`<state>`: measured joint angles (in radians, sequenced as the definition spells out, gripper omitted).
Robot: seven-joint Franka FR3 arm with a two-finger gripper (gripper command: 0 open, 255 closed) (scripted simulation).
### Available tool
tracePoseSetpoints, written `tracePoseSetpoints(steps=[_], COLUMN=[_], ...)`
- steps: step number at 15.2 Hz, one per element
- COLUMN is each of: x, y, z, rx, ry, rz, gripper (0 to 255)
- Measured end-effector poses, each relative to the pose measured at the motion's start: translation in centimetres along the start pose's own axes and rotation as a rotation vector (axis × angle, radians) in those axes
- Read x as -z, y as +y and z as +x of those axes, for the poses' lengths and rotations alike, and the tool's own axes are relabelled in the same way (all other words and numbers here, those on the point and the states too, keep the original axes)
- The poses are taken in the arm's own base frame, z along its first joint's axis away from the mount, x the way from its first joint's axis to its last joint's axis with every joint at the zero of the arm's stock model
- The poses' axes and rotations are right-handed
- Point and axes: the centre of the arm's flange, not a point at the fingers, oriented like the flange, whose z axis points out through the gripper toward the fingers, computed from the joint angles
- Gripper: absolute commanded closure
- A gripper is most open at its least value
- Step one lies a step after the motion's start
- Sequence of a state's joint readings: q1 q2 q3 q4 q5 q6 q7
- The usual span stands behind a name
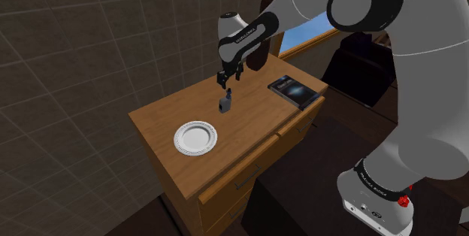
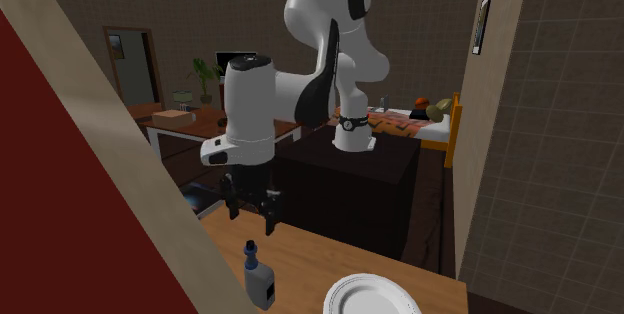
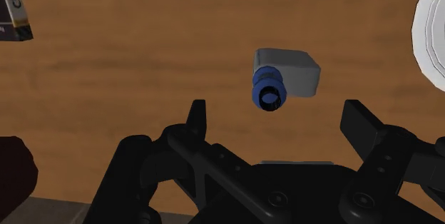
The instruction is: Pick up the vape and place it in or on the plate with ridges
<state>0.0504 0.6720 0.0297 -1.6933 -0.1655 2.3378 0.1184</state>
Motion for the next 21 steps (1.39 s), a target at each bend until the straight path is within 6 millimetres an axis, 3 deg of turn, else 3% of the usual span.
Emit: tracePoseSetpoints(steps=[3, 9, 16, 17, 21], x=[-2.7, -6.1, -6.8, -6.8, -6.8], y=[-0.3, -0.3, -0.3, -0.3, -0.3], z=[1.5, 1.8, 1.7, 1.7, 1.7], rx=[0.003, 0.004, 0.004, 0.004, 0.004], ry=[-0.012, -0.013, -0.013, -0.013, -0.013], rz=[0.002, 0.002, 0.002, 0.002, 0.002], gripper=[0, 0, 0, 255, 255])
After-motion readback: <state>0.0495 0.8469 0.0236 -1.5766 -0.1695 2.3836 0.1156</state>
